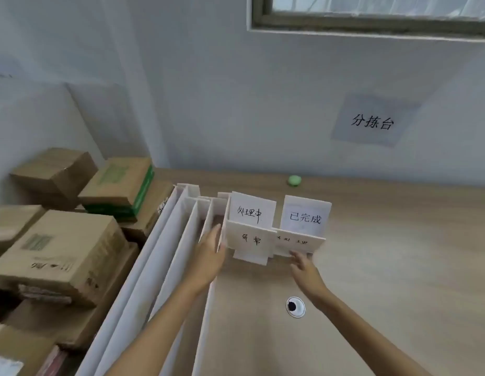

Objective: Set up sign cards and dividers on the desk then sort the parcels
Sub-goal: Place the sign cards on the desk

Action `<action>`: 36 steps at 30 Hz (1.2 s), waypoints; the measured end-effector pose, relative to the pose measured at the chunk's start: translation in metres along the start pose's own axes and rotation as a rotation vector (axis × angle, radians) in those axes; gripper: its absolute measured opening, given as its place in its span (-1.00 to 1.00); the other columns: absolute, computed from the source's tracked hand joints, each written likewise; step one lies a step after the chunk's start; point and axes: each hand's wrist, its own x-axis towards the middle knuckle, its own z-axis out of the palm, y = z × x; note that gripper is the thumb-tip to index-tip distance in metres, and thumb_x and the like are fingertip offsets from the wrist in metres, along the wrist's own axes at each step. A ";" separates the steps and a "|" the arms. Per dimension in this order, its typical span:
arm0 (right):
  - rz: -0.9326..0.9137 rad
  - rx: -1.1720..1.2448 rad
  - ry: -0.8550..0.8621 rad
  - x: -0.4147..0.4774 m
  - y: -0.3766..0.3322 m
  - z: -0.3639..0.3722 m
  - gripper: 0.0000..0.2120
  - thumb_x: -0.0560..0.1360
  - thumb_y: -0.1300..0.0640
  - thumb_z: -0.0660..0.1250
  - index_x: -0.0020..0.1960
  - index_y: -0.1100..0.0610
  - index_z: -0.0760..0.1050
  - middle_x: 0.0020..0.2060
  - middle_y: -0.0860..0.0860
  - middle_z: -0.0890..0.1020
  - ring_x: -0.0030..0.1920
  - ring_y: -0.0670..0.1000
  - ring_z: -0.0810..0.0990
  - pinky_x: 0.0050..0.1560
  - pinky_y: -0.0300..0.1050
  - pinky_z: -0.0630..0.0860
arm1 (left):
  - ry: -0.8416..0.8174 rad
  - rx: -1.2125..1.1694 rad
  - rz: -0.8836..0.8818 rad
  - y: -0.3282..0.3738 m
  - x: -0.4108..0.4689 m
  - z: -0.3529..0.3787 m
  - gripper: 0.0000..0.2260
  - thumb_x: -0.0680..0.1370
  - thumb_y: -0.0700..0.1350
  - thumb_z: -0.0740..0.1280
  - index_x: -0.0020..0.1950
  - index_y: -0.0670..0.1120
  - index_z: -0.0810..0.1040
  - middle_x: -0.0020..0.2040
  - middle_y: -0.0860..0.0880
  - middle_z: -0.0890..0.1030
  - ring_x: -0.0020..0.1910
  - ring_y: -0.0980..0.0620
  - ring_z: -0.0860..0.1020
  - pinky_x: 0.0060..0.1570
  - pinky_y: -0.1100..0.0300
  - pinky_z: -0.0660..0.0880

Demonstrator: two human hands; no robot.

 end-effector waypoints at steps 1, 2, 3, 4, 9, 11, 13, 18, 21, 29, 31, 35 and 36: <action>0.011 -0.007 0.003 0.016 0.002 0.007 -0.55 0.54 0.32 0.11 0.42 0.13 0.28 0.32 0.07 0.44 0.25 0.04 0.44 0.14 -0.18 0.36 | -0.017 0.018 0.015 -0.006 0.018 0.006 -0.56 0.60 -0.19 0.16 0.49 -0.08 0.19 0.48 -0.02 0.24 0.46 0.05 0.20 0.32 0.34 0.09; 0.026 -0.002 -0.012 0.029 0.002 0.012 -0.50 0.54 0.33 0.11 0.46 0.11 0.22 0.34 0.07 0.41 0.23 0.03 0.43 0.14 -0.18 0.36 | -0.043 0.047 0.020 -0.013 0.035 0.014 -0.52 0.60 -0.21 0.15 0.51 -0.08 0.13 0.51 -0.02 0.16 0.49 0.05 0.13 0.34 0.35 0.03; 0.043 0.022 -0.036 0.042 0.003 0.017 -0.46 0.54 0.35 0.10 0.49 0.10 0.14 0.35 0.05 0.39 0.19 -0.01 0.40 0.12 -0.22 0.33 | -0.060 0.069 0.014 -0.022 0.054 0.022 -0.49 0.60 -0.22 0.14 0.53 -0.08 0.08 0.53 -0.03 0.10 0.51 0.05 0.06 0.36 0.35 -0.03; 0.049 0.040 -0.064 0.054 0.003 0.024 -0.42 0.54 0.36 0.10 0.50 0.08 0.07 0.32 0.02 0.37 0.17 -0.04 0.37 0.09 -0.28 0.29 | -0.082 0.064 -0.003 -0.026 0.069 0.029 -0.48 0.60 -0.23 0.13 0.53 -0.08 0.04 0.54 -0.04 0.04 0.52 0.05 0.01 0.38 0.33 -0.07; 0.017 0.116 -0.132 0.088 0.019 0.055 -0.31 0.51 0.33 0.12 0.50 -0.12 -0.03 0.32 -0.13 0.38 0.25 -0.08 0.42 0.21 -0.21 0.34 | -0.049 0.143 0.114 -0.053 0.084 0.071 -0.51 0.57 -0.33 0.08 0.48 -0.03 0.21 0.50 -0.06 0.18 0.51 -0.01 0.06 0.49 0.11 0.03; 0.023 0.153 -0.121 0.091 0.028 0.063 -0.30 0.49 0.33 0.08 0.51 -0.13 -0.03 0.31 -0.12 0.42 0.25 -0.05 0.46 0.26 -0.16 0.37 | 0.052 0.140 0.165 -0.057 0.073 0.074 -0.50 0.53 -0.39 0.09 0.44 -0.06 0.30 0.43 -0.06 0.30 0.45 -0.01 0.18 0.47 0.09 0.13; 0.051 0.159 -0.099 0.085 0.032 0.063 -0.29 0.47 0.33 0.07 0.50 -0.15 -0.02 0.26 -0.11 0.49 0.21 -0.04 0.50 0.21 -0.16 0.42 | 0.091 0.076 0.162 -0.056 0.059 0.074 -0.50 0.52 -0.40 0.08 0.41 -0.07 0.35 0.42 -0.03 0.31 0.43 0.04 0.23 0.42 0.06 0.24; 0.035 0.139 -0.110 0.061 0.028 0.053 -0.33 0.40 0.52 -0.01 0.40 0.01 0.23 0.17 -0.16 0.46 0.10 -0.18 0.45 -0.06 -0.50 0.36 | 0.036 0.113 0.090 -0.053 0.039 0.059 -0.52 0.56 -0.37 0.05 0.45 -0.05 0.25 0.52 0.03 0.13 0.51 0.07 0.09 0.45 0.21 0.10; 0.111 0.206 -0.021 0.059 0.033 0.047 -0.42 0.43 0.50 0.00 0.38 0.15 0.32 0.21 -0.05 0.47 0.23 -0.04 0.45 0.10 -0.33 0.33 | -0.028 0.162 0.075 -0.055 0.038 0.051 -0.51 0.58 -0.35 0.03 0.49 -0.06 0.17 0.54 0.04 0.04 0.53 0.08 -0.03 0.47 0.22 0.01; -0.019 -0.096 0.696 0.070 0.054 -0.020 -0.56 0.52 0.14 0.29 0.36 0.03 0.28 0.28 0.04 0.35 0.12 0.05 0.45 -0.12 -0.06 0.45 | 0.080 0.221 0.208 -0.034 0.043 0.069 -0.56 0.53 -0.38 0.11 0.39 -0.11 0.33 0.47 -0.05 0.26 0.51 0.03 0.07 0.49 0.18 0.00; -0.059 -0.261 0.546 0.086 0.060 -0.033 -0.54 0.53 0.16 0.29 0.41 0.04 0.30 0.37 0.05 0.30 0.27 0.08 0.36 0.04 -0.02 0.45 | 0.067 0.235 0.232 -0.028 0.044 0.080 -0.57 0.53 -0.37 0.13 0.38 -0.11 0.35 0.44 -0.05 0.29 0.50 0.02 0.11 0.49 0.17 0.02; -0.109 -0.165 0.431 0.092 0.060 -0.053 -0.85 0.52 0.26 0.29 0.03 0.15 0.60 0.04 0.11 0.63 -0.04 0.10 0.59 -0.06 -0.11 0.46 | 0.030 0.255 0.288 -0.010 0.037 0.090 -0.59 0.53 -0.36 0.14 0.36 -0.11 0.39 0.43 -0.07 0.32 0.50 0.00 0.12 0.45 0.24 0.01; -0.098 -0.147 0.442 0.085 0.057 -0.058 -0.86 0.51 0.28 0.29 -0.01 0.17 0.61 -0.02 0.10 0.66 -0.10 0.08 0.58 -0.10 -0.13 0.43 | 0.023 0.256 0.302 -0.003 0.032 0.088 -0.59 0.52 -0.36 0.14 0.34 -0.12 0.40 0.41 -0.07 0.33 0.49 -0.01 0.13 0.44 0.25 0.02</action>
